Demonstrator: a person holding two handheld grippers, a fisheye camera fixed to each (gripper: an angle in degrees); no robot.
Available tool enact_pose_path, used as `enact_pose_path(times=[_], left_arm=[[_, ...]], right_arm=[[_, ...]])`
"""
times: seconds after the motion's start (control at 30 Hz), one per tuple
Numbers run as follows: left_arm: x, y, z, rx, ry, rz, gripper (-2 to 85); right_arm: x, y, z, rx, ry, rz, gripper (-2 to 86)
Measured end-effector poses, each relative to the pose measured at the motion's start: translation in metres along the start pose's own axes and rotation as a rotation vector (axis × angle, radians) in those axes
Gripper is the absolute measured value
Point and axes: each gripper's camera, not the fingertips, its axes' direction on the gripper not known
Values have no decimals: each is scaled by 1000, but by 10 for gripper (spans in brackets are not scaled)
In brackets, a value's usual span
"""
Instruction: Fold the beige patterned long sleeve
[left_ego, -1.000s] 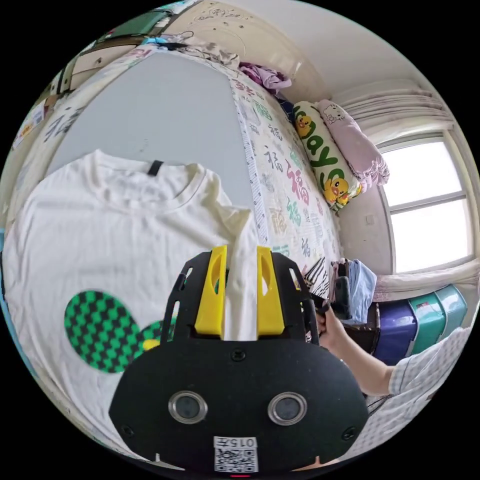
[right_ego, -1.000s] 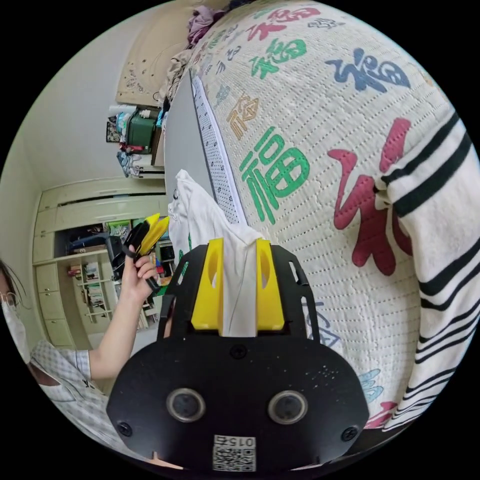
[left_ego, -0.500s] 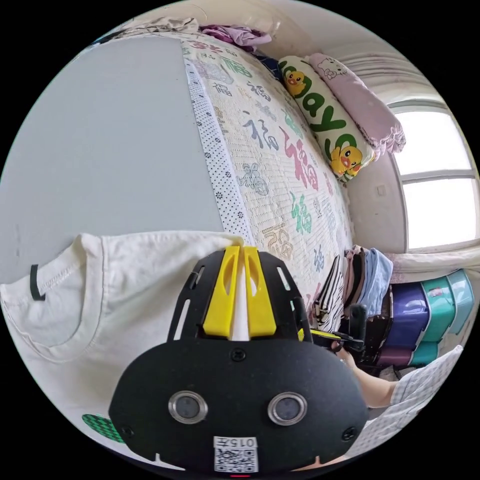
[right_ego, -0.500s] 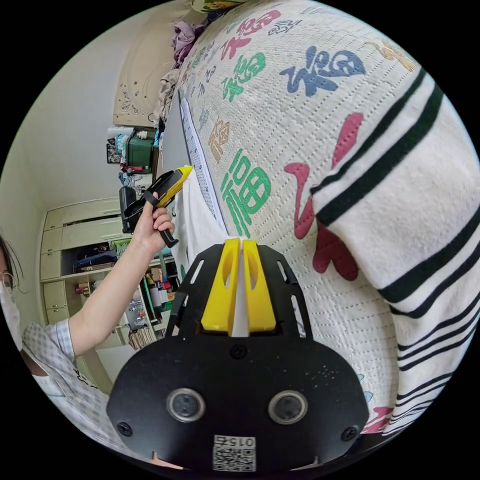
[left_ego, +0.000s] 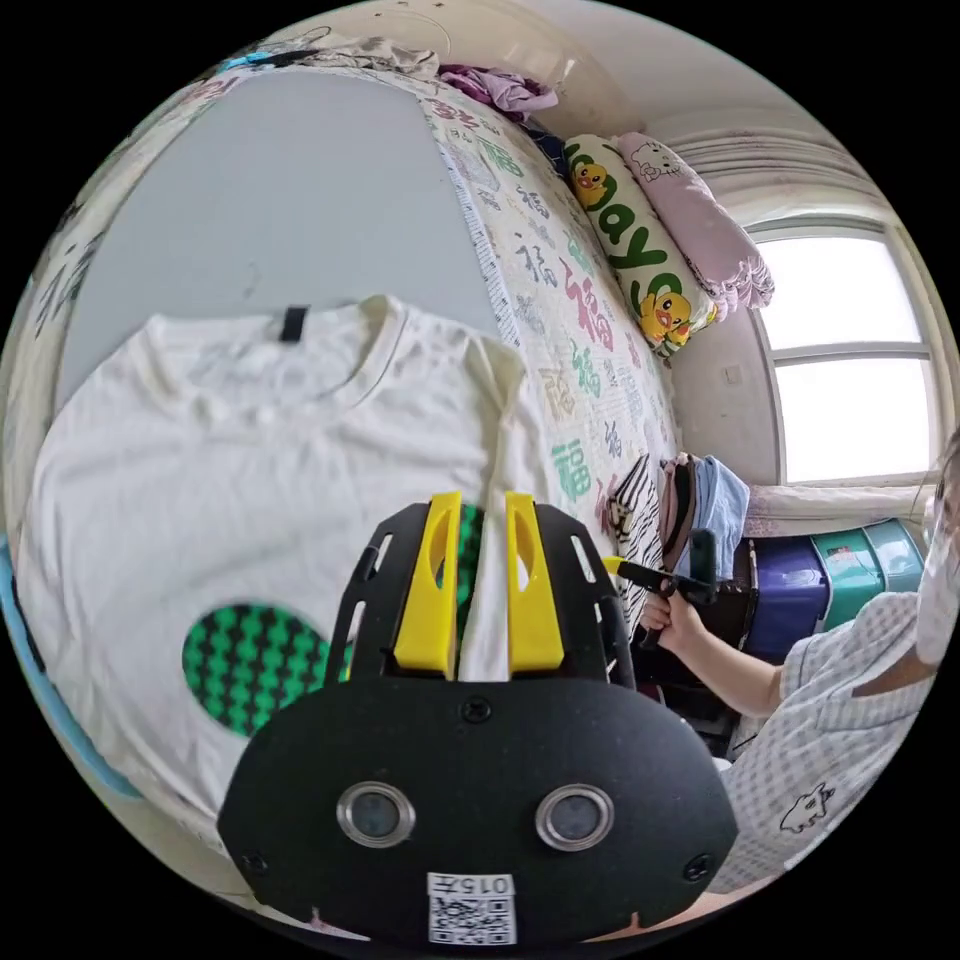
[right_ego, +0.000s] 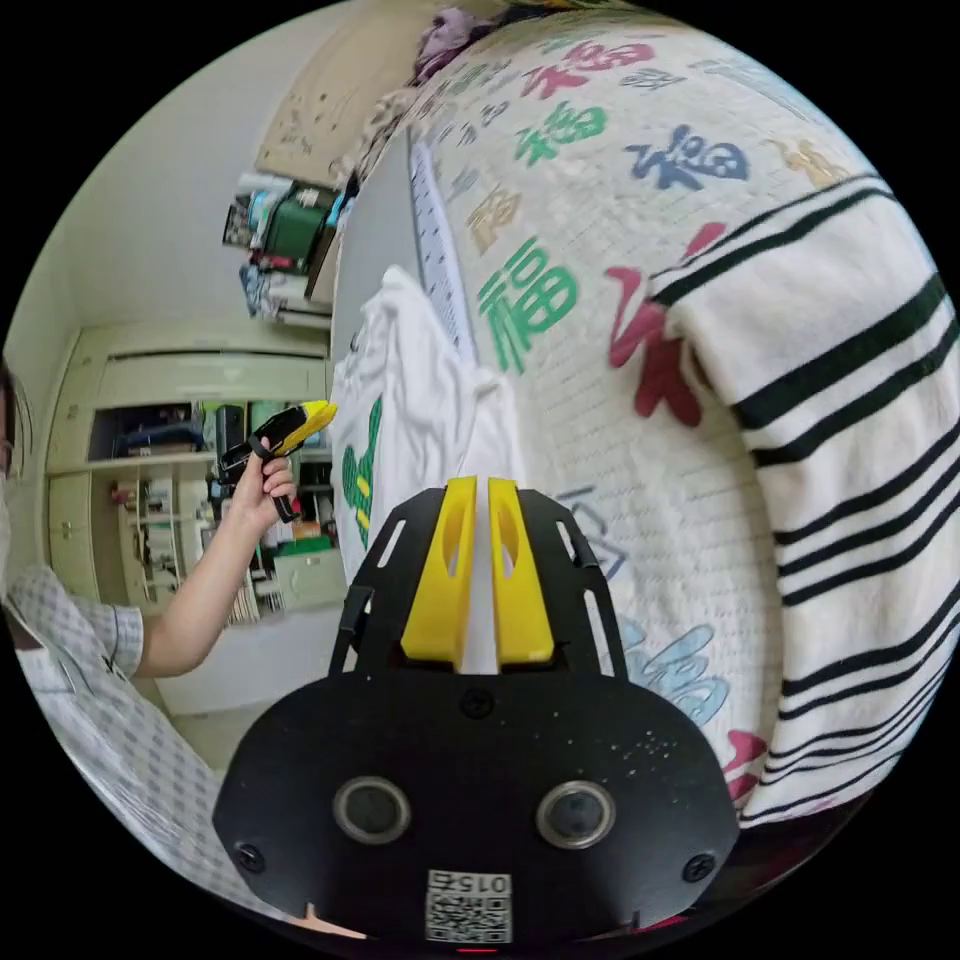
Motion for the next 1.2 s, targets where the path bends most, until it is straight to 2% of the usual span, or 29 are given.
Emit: enact_pose_path(times=[0.17, 0.27, 0.4, 0.57, 0.77, 0.93, 1.0, 1.1, 1.2], left_arm=[[-13, 136, -37, -53, -99, -108, 76], [-17, 220, -45, -123, -174, -167, 80], [-2, 291, -39, -198, -242, -64, 98], [-4, 302, -23, -209, -275, 85, 97], [-3, 299, -25, -159, -270, 243, 76], [-2, 301, -42, -106, -146, 279, 13], [-1, 303, -52, -88, -136, 280, 3], [0, 310, -65, -80, -120, 285, -2], [-1, 319, -75, -95, -166, 293, -4]], right_arm=[[-117, 67, 34, -253, -20, -160, 63], [-176, 115, 55, -320, -7, -170, 80], [-262, 169, 70, -335, 140, -308, 111], [-363, 211, 98, -347, 403, -433, 143], [-430, 218, 97, -219, 621, -349, 138], [-477, 208, 72, -105, 676, -246, 118], [-491, 206, 62, -82, 693, -218, 105], [-515, 207, 37, -40, 685, -200, 41], [-540, 212, 15, -7, 746, -219, 10]])
